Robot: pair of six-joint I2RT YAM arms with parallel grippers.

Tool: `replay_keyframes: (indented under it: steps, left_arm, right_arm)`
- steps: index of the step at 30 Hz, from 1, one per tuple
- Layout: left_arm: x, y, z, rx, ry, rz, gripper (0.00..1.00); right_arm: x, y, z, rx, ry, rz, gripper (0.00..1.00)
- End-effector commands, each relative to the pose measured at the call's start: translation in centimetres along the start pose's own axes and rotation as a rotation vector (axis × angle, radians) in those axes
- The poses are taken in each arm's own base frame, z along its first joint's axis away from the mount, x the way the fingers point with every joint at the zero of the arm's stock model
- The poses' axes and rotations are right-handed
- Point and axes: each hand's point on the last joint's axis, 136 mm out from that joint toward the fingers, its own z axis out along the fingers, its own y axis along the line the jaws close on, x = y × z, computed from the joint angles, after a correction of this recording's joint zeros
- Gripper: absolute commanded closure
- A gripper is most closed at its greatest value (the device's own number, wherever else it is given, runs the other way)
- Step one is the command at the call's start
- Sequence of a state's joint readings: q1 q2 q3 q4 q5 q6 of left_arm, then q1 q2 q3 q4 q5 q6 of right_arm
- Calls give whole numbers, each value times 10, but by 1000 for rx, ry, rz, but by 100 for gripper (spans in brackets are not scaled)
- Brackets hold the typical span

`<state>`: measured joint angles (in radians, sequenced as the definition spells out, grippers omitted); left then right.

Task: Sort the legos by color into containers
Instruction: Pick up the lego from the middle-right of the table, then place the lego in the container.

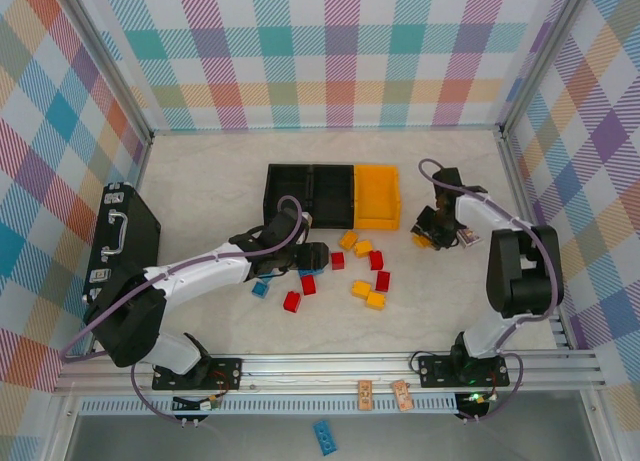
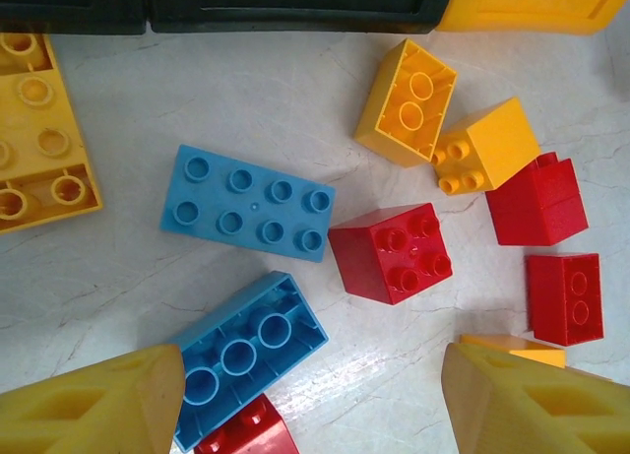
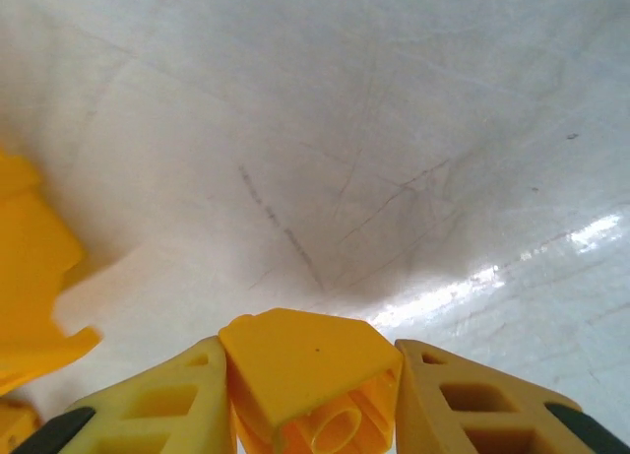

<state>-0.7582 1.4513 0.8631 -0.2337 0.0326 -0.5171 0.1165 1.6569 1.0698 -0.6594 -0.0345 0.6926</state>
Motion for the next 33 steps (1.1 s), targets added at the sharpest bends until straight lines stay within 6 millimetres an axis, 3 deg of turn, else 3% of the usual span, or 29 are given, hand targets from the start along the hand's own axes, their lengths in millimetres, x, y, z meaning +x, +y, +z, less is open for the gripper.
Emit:
replay_keyframes:
  steps: [1,10,19,24,33]
  left_arm:
    - [-17,-15,-12,31,-63,-10,31]
    - [-25,-14,-25,34,-120,-56,31]
    - [-22,-7,-32,15,-136,-91,32]
    - [-20,-1,-37,3,-148,-103,32]
    - [-18,4,-39,-19,-150,-99,31]
  right_arm:
    - [4,13,-25,-37,-18,-53,67]
    - [8,81,-62,-135,-72,-213,67]
    - [9,139,-38,-107,-62,-349,67]
    - [3,149,-20,-32,-71,-397,67]
    - [-3,146,-1,85,-100,-436,65]
